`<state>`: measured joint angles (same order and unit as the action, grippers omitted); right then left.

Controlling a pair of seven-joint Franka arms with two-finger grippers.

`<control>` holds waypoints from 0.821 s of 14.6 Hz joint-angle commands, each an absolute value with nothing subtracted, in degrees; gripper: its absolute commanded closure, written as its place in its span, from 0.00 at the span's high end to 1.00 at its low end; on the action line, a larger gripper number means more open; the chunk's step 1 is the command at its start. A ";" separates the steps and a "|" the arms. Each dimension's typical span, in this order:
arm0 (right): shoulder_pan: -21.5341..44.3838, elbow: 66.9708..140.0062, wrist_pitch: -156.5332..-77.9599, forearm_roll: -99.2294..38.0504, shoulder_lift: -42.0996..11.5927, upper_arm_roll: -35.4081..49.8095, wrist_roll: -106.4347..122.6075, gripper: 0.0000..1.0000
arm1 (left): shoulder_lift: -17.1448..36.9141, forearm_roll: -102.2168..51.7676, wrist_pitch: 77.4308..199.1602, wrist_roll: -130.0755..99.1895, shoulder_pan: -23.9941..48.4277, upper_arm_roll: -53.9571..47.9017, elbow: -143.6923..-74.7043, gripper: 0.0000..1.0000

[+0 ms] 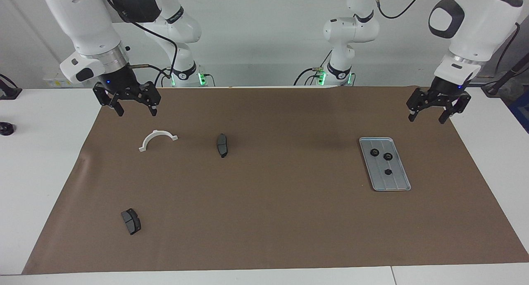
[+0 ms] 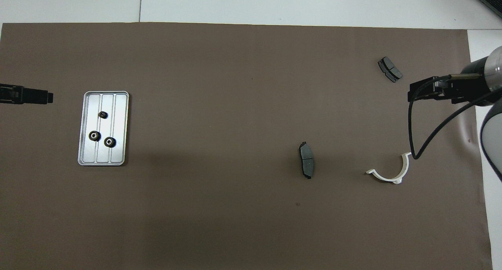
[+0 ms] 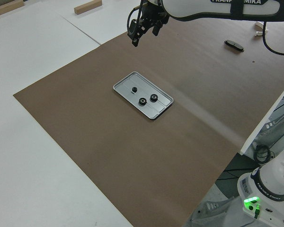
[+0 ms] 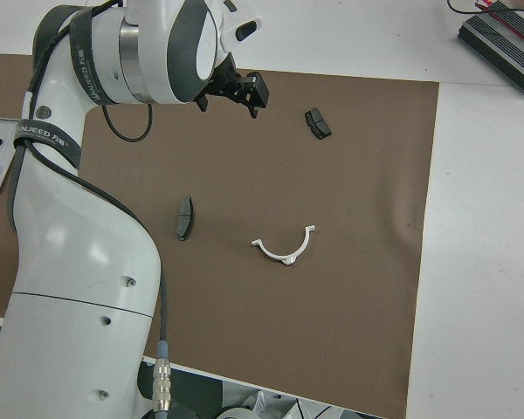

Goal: Pick bearing gear from pile to tray

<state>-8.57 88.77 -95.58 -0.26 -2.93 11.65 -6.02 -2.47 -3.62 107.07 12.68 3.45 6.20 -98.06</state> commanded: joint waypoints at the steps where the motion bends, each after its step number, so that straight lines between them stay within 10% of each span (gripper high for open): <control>1: -9.14 90.26 -96.06 -0.70 -1.85 11.95 -5.62 1.00 | -0.27 -2.55 100.48 12.48 3.43 6.15 -90.72 1.00; 12: -9.14 90.18 -96.06 -0.79 -1.85 11.95 -5.62 1.00 | -0.60 -2.64 84.47 5.62 3.52 5.89 -86.20 1.00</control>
<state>-8.57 88.78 -95.58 -0.27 -2.93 11.65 -6.02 1.94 -3.56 86.89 6.51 3.47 5.99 -84.14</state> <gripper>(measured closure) 0.000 0.000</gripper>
